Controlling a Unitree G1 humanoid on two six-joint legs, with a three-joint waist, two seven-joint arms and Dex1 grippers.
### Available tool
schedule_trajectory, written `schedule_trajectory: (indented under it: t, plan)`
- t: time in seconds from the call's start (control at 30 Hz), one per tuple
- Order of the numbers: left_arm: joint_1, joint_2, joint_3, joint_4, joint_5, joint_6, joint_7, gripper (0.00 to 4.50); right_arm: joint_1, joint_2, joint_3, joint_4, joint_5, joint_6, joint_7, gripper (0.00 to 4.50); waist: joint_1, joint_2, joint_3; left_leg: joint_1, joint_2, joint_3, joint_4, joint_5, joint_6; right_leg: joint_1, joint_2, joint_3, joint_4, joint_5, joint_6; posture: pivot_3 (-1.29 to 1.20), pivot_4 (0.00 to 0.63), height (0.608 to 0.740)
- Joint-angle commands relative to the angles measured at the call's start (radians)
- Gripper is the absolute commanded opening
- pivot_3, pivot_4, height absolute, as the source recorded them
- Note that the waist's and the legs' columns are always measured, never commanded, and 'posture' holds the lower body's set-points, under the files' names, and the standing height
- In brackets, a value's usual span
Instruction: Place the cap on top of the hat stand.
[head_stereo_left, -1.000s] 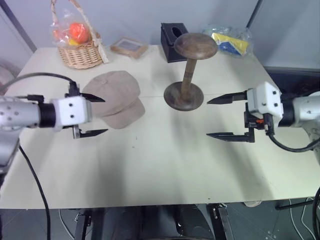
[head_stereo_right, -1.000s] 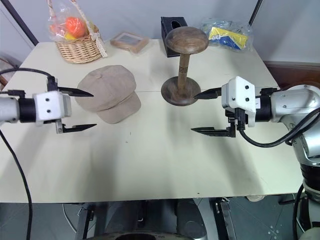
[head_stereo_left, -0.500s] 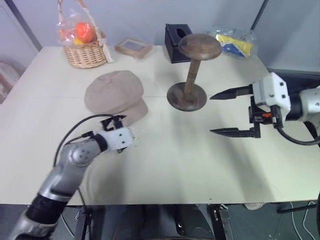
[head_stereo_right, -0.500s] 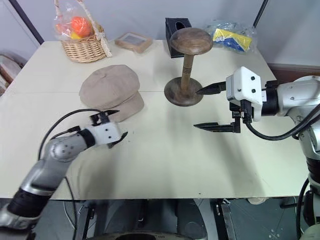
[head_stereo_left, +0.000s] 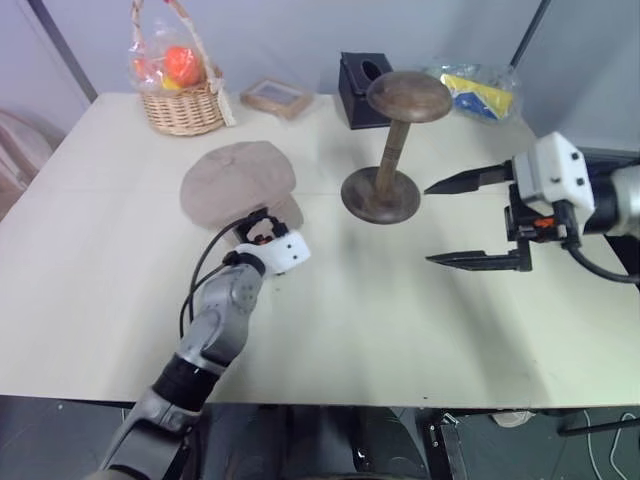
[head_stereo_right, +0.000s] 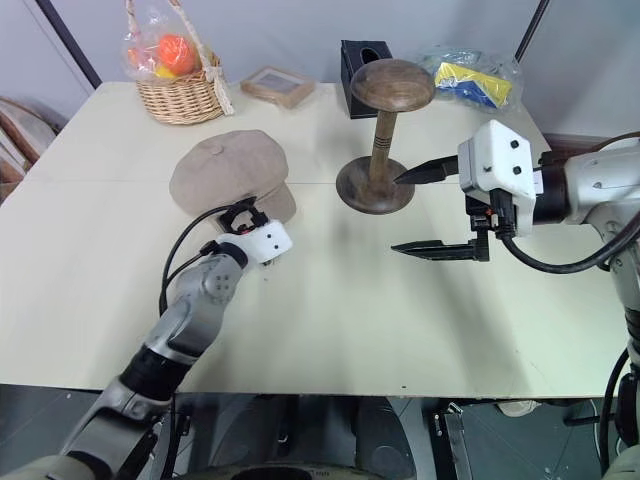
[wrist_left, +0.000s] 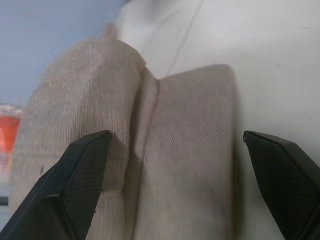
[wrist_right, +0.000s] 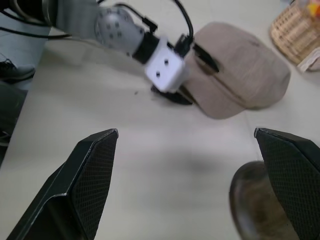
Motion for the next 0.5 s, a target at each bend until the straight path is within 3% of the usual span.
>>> schedule_trajectory:
  t: [0.03, 0.2, 0.5]
  plan:
    - [-0.010, -0.015, 0.001, 0.101, 0.020, 0.023, 0.057, 4.46, -0.020, -0.015, -0.041, -0.018, 0.020, -0.002, -0.006, 4.50, 0.001, 0.000, -0.001, 0.000, 0.000, 0.000, 0.000, 0.000, 0.000, 0.000, 0.000, 0.000, 0.000, 0.000, 0.000, 0.00, 0.150, 0.740]
    - [-0.033, -0.025, 0.033, 0.181, -0.004, 0.029, 0.106, 4.46, -0.003, -0.023, -0.055, -0.019, 0.018, -0.011, -0.005, 4.50, 0.001, 0.002, -0.002, 0.001, 0.000, 0.000, 0.000, 0.000, 0.000, 0.001, 0.000, 0.000, 0.000, 0.000, 0.000, 0.00, 0.150, 0.740]
    - [-0.041, 0.001, 0.045, 0.177, -0.036, -0.006, 0.120, 0.14, 0.023, -0.020, -0.084, -0.021, 0.018, -0.020, -0.014, 4.50, -0.020, 0.005, -0.006, 0.003, 0.001, 0.000, -0.001, 0.000, 0.000, 0.002, 0.000, 0.000, 0.000, 0.000, 0.000, 0.00, 0.150, 0.740]
